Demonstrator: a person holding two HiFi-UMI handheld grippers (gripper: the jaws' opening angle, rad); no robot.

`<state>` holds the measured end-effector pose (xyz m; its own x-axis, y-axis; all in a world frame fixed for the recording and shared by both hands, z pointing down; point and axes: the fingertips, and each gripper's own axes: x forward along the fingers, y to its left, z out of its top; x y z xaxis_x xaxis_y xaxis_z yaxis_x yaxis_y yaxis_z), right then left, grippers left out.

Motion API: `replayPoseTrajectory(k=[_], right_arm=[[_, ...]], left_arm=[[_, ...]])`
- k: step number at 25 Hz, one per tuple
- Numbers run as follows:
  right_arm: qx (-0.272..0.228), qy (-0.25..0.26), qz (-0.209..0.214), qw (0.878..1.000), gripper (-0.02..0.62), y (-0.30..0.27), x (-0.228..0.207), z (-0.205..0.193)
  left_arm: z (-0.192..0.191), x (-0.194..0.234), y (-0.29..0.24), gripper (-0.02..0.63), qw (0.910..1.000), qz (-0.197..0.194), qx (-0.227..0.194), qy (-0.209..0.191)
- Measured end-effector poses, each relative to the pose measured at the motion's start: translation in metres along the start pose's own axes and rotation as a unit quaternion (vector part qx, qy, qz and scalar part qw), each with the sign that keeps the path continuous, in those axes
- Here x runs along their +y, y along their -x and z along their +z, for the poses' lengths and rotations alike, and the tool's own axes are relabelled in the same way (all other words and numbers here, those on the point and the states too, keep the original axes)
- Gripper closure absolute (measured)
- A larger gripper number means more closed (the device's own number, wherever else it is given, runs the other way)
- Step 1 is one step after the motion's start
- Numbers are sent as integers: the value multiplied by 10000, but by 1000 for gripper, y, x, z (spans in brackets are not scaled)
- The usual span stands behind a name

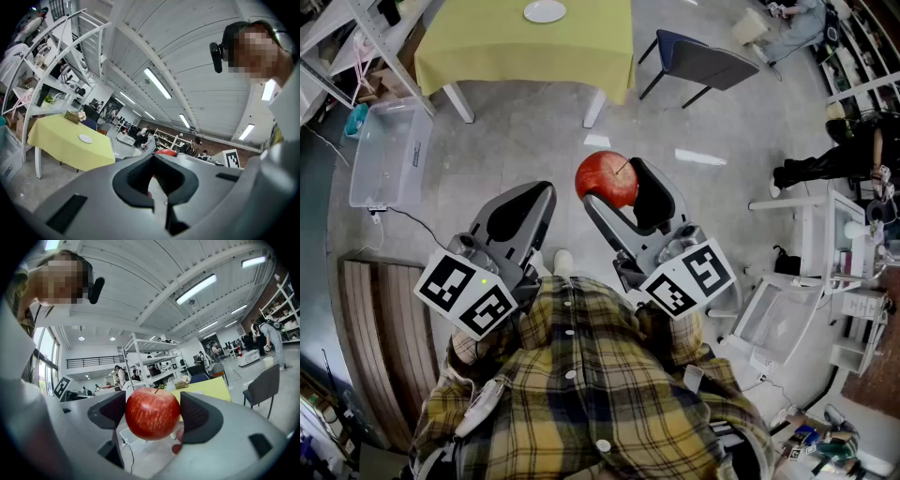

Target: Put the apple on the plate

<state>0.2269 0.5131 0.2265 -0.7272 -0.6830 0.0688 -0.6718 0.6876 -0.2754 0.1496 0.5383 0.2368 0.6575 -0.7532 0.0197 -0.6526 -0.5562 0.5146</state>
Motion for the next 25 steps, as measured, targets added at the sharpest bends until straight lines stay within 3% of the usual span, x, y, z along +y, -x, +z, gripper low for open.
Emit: replayPoseTrajectory(k=[18, 25], right_arm=[[-156, -148, 138, 9997, 236, 14, -17, 7], [-51, 48, 359, 9993, 236, 16, -9, -3]], left_arm=[[-6, -12, -14, 598, 9999, 85, -61, -53], [-16, -14, -8, 600, 9996, 242, -144, -27]])
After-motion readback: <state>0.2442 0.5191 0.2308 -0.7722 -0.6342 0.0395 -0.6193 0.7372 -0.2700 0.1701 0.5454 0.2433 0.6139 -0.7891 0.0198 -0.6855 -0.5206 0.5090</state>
